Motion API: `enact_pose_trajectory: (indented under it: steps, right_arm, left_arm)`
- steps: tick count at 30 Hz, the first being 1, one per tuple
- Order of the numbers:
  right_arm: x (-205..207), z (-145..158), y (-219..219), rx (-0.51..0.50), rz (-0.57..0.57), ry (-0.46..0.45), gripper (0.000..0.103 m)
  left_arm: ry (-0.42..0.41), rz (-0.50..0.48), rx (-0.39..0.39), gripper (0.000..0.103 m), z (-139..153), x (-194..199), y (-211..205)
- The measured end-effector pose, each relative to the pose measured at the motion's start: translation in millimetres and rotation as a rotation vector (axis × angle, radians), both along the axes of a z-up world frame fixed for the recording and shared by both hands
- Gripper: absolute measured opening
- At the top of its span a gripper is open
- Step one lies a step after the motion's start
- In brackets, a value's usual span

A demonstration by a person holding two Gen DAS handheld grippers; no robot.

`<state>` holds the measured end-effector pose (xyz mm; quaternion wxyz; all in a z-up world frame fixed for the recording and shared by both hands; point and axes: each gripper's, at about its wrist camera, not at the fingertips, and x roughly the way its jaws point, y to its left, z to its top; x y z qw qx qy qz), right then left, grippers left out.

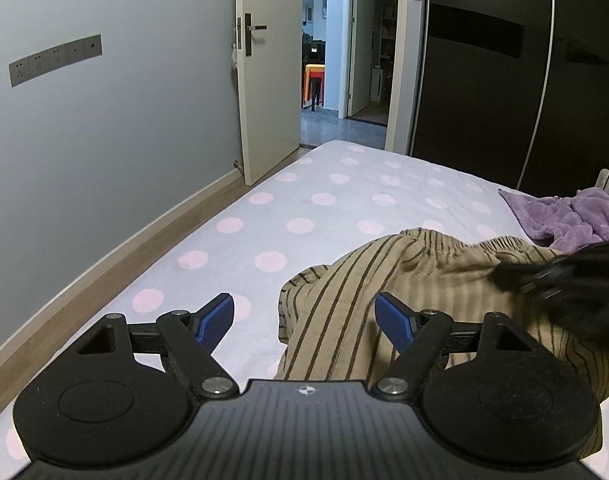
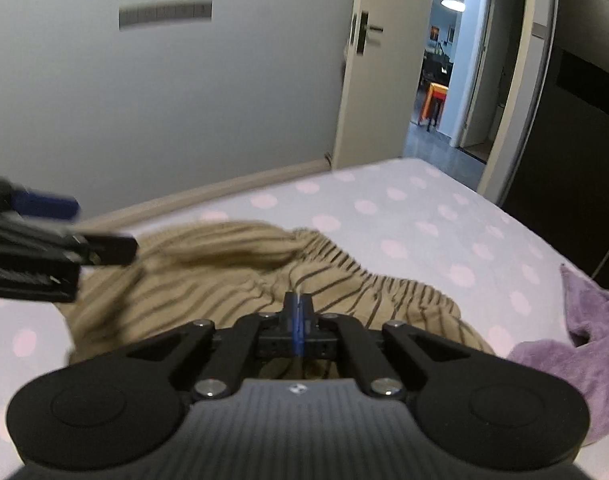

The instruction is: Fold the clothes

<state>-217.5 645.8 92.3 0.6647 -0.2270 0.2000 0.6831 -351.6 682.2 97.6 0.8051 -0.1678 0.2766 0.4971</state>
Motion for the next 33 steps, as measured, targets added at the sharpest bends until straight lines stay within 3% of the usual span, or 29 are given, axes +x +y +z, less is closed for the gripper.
enact_pose_trajectory:
  steps: [6,8,10,13,14,16,18,23,24,25,28,33]
  right_arm:
    - [46,40,-53,0.177,0.024,0.211,0.001]
    - [50,44,-55,0.183,0.011,0.217,0.01]
    - [47,43,-51,0.161,0.011,0.204,0.065]
    - [45,45,-59,0.2,-0.024,0.185,0.058]
    - [47,46,-61,0.21,-0.027,0.196,0.053]
    - [44,42,-59,0.186,-0.009,0.184,0.034]
    - [38,35,-55,0.164,0.004,0.142,0.028]
    - [38,25,-62,0.161,-0.025,0.149,0.028]
    - [38,24,-67,0.159,-0.033,0.142,0.031]
    - [38,23,-71,0.157,-0.041,0.135,0.044]
    - [32,19,-96,0.165,-0.044,0.102,0.07]
    - [20,11,-140,0.157,-0.091,0.062,0.079]
  left_arm:
    - [-0.027,0.012,-0.003,0.077,-4,2,1]
    - [-0.04,0.018,-0.018,0.077,-4,3,0]
    - [-0.049,0.021,-0.03,0.077,-3,3,-2]
    - [-0.042,0.004,-0.011,0.077,4,2,-8]
    - [-0.038,-0.002,-0.003,0.077,6,2,-11]
    - [-0.041,-0.009,0.009,0.077,10,0,-14]
    - [-0.057,-0.013,0.013,0.077,11,-1,-15]
    - [-0.056,-0.02,-0.008,0.077,5,0,-16]
    - [-0.063,-0.021,-0.015,0.077,4,0,-17]
    - [-0.074,-0.02,-0.024,0.077,3,0,-19]
    - [-0.111,0.0,-0.063,0.077,2,2,-31]
    - [-0.067,0.031,-0.037,0.077,4,11,-71]
